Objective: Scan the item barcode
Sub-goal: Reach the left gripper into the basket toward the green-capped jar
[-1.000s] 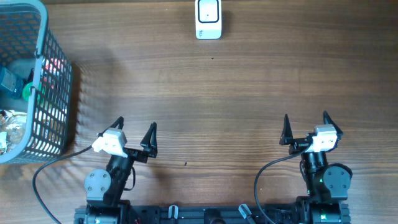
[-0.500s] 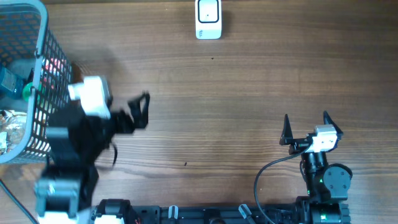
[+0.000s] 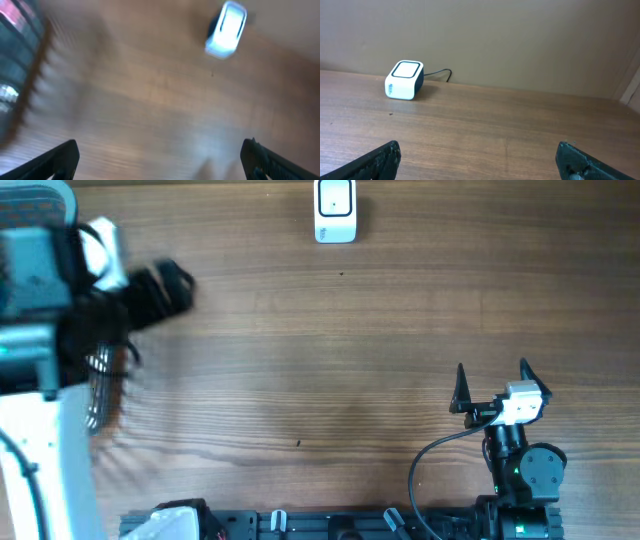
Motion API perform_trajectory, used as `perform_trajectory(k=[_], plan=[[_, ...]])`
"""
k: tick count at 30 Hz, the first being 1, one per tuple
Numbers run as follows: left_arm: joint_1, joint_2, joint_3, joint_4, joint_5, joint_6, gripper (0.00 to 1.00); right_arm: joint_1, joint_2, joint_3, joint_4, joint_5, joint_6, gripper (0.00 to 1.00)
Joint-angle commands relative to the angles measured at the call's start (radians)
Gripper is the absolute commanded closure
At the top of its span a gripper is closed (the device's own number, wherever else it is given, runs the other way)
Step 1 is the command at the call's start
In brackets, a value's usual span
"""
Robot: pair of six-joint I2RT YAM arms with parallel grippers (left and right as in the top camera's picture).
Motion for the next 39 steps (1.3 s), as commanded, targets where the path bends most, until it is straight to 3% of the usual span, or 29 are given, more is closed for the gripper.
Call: perform_trajectory(k=[1,4,9,14,24,32,39], plan=[[0.093,0.101,0.272,-0.105,-0.091,-0.029,0.00,0.007,-0.009,-0.001,0.003,0.006,-0.009,0.00],[0.197,0.159,0.360,-0.153,-0.142,-0.086,0.00,0.007,-0.009,-0.001,0.003,0.006,-0.009,0.00],[0.426,0.254,0.361,-0.166,-0.137,-0.166,0.00,0.007,-0.009,-0.001,0.003,0.006,-0.009,0.00],[0.550,0.358,0.361,-0.134,-0.136,-0.229,0.00,0.007,-0.009,-0.001,0.003,0.006,-0.009,0.00],[0.557,0.613,0.360,-0.077,-0.199,-0.418,0.00,0.007,-0.009,-0.001,0.003,0.006,-0.009,0.00],[0.553,0.731,0.359,0.002,-0.212,-0.420,0.00,0.007,-0.009,-0.001,0.003,0.006,-0.009,0.00],[0.550,0.829,0.358,-0.020,-0.230,-0.420,0.00,0.007,-0.009,-0.001,0.003,0.006,-0.009,0.00]])
